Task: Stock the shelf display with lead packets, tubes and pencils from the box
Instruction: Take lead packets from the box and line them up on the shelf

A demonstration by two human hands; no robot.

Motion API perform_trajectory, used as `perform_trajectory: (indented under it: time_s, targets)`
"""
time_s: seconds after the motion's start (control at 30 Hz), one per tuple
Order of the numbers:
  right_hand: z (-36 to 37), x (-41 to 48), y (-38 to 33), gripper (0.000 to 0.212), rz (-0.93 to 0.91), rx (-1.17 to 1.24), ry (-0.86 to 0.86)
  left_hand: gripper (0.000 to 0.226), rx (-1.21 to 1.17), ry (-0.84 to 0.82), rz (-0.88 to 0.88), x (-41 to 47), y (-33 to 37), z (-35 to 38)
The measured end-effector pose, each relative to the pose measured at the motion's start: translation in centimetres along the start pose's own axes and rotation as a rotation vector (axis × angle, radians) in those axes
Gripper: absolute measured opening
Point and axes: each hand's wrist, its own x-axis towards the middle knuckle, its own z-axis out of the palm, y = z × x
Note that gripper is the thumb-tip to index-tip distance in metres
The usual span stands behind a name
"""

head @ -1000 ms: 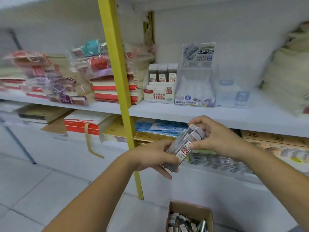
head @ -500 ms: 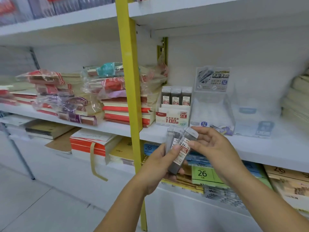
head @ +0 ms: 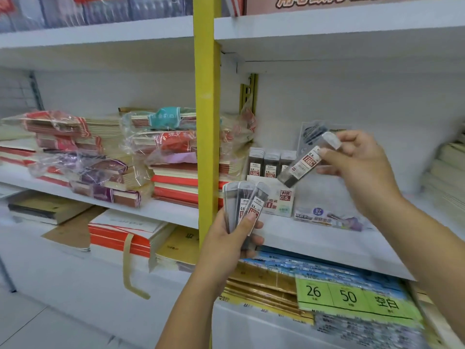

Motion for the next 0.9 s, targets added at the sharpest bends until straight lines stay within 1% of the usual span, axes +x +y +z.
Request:
perform_trajectory:
  time_s: [0.1,0.23,0.33,0.43,0.5,0.57,0.67,0.7,0.77,0.83,0.9]
  targets:
    - [0.9,2.8,-0.6,0.035,-0.180,-0.243,-0.071,0.020,0.000,0.030,0.024,0.6,-0.1,-0.3]
    - [2.0,4.8,0.7,0.025,-0.300,-0.608,-0.173,0.018,-0.007,0.045,0.048,1.1,-0.2,-0.3]
    - [2.3,5.7,1.9,0.022,-0.329,-0.782,-0.238,0.017,0.009,0.043,0.054,1.4,-0.3,-0.2]
    - [2.1,6.3,2.8,0.026,-0.312,-0.845,-0.243,0.017,0.019,0.047,0.054,1.5,-0.3,-0.2]
    - [2.1,6.6,3.2,0.030,-0.305,-0.818,-0.243,0.018,0.019,0.049,0.054,1.6,-0.3,-0.3]
    - [2.2,6.9,3.4,0.029,-0.323,-0.825,-0.252,0.018,0.021,0.047,0.050,1.5,-0.2,-0.4]
    - [2.1,7.3,4.2,0.016,-0.352,-0.981,-0.262,0.020,0.016,0.038,0.037,1.3,-0.2,-0.6]
    - [2.1,7.2,4.4,0.015,-0.330,-1.036,-0.257,0.020,0.016,0.036,0.033,1.2,-0.1,-0.6]
    - [2.0,6.7,4.7,0.020,-0.259,-1.096,-0.265,0.022,0.017,0.030,0.027,1.1,0.1,-0.7]
    - [2.1,5.7,4.5,0.024,-0.253,-1.081,-0.241,0.028,0.019,0.025,0.022,0.8,0.3,-0.7]
    - [2.2,4.3,3.6,0.025,-0.340,-0.996,-0.182,0.037,0.021,0.019,0.020,0.6,0.5,-0.6]
